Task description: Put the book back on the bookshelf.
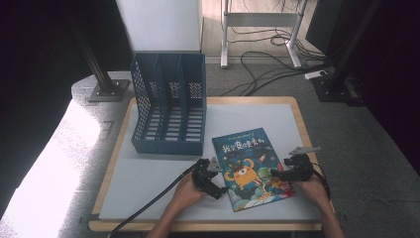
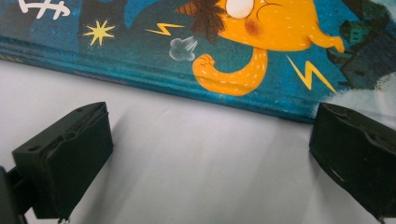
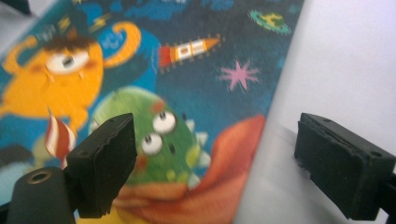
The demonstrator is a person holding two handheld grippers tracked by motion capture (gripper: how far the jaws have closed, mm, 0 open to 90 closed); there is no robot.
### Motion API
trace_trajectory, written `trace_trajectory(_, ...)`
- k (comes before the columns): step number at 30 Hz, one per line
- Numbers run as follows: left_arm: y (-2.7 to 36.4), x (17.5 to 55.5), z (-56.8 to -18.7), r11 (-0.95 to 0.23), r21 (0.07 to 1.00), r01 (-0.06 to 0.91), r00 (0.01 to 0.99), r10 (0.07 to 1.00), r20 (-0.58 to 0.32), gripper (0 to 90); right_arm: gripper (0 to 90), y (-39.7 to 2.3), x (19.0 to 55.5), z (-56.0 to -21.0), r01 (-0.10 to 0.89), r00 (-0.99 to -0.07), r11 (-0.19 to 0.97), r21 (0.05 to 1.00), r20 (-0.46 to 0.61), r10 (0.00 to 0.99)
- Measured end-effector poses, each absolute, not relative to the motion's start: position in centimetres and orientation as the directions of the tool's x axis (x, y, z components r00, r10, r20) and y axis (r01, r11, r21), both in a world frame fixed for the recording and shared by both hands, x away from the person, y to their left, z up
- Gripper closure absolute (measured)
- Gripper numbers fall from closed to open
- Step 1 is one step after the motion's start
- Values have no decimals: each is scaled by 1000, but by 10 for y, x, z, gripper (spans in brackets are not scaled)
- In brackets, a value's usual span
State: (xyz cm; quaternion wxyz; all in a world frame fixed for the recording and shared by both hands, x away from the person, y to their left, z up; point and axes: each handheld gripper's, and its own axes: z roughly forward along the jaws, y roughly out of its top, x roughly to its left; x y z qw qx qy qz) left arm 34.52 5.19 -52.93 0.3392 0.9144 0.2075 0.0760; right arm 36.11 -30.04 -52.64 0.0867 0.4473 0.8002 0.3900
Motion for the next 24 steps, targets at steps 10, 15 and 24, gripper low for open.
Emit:
trace_trajectory(10,51,347,-529,-676,657,333,904,428,-18,0,161,-302,365,-525,708,-557,203,677,359,749)
trace_trajectory(15,51,347,-529,-676,657,334,904,428,-19,0,160,-303,359,-519,701,-559,196,686,358,748)
trace_trajectory(24,51,347,-529,-676,657,333,904,428,-18,0,170,-310,350,-505,695,-559,137,706,411,720)
